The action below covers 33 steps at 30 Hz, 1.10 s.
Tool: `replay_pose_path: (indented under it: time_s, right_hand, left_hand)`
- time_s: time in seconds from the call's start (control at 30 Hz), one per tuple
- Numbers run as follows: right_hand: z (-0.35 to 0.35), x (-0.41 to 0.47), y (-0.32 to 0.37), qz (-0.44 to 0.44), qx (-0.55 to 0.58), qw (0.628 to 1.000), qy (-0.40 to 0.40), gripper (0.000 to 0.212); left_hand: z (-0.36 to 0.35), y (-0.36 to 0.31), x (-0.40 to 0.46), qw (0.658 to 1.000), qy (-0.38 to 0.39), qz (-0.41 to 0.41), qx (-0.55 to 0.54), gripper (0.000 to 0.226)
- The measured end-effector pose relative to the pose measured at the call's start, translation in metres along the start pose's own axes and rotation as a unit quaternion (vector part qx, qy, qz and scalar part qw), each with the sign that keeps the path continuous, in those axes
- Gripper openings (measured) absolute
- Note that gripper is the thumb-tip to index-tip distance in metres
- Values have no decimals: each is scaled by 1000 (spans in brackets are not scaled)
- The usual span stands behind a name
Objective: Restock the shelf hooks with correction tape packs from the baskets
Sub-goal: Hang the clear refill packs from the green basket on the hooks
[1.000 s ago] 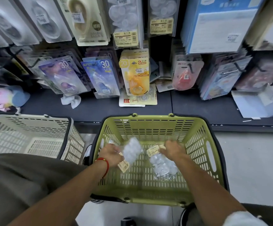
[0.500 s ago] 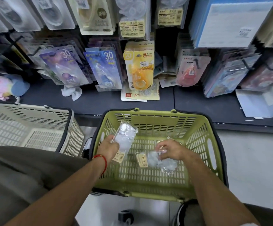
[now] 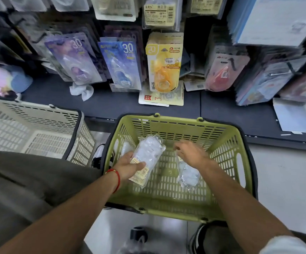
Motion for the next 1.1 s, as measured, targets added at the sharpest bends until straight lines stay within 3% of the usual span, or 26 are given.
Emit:
replay_pose_path:
  time_s: [0.07, 0.13, 0.23, 0.37, 0.43, 0.5, 0.57, 0.63, 0.7, 0.83, 0.9, 0.97, 1.07, 1.1]
  right_hand:
    - [-37, -13, -13, 86, -143, 975, 149, 74]
    - [-63, -22, -24, 152, -238, 932, 227, 94]
    - [-78, -21, -34, 187, -290, 907, 240, 91]
    - [-66, -9, -52, 181, -301, 918, 185, 90]
    - [-59, -13, -59, 179, -284, 926, 171, 76]
    - [-56, -21, -67, 125, -215, 954, 169, 57]
    - [-45, -27, -70, -21, -60, 984, 165, 56]
    - [-25, -30, -63, -155, 164, 963, 150, 55]
    - [-2, -32, -50, -221, 335, 909, 113, 55]
    - [29, -26, 10, -229, 532, 811, 88, 68]
    - [34, -18, 54, -222, 604, 763, 62, 60]
    - [37, -10, 98, -211, 600, 772, 4, 55]
    - [40, 6, 143, -183, 532, 826, -27, 76]
    - [38, 14, 151, -182, 554, 812, -14, 83]
  left_hand:
    - [5, 6, -1, 998, -16, 24, -52, 26]
    - [7, 10, -7, 996, -20, 39, -78, 31]
    - [6, 17, -10, 994, -19, 60, -90, 32]
    - [4, 31, -2, 991, -24, 74, -111, 25]
    - [3, 33, -4, 989, -15, 92, -112, 29]
    - [-2, 35, -4, 990, -6, 93, -107, 48]
    - [-5, 34, -9, 990, -14, 82, -112, 43]
    - [-7, 33, -13, 988, -34, 85, -123, 56]
    - [-8, 28, -16, 990, -58, 68, -114, 60]
    - [-7, 1, -25, 976, -67, 40, -204, 63]
    - [-4, -15, -27, 957, -51, 25, -285, 41]
    - [9, -26, -28, 942, -50, -6, -331, 34]
    - [37, -36, -32, 941, -55, -69, -326, 60]
    - [48, -36, -31, 941, -68, -81, -322, 61]
Point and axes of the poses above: each hand's wrist, its own x-axis towards the middle knuckle, its own z-axis out of the back of the hand, y = z × x, the point moved 4 cm from there along x, towards the middle knuckle, and after that the axes turned 14 degrees about -y, right-handed, at the moved point
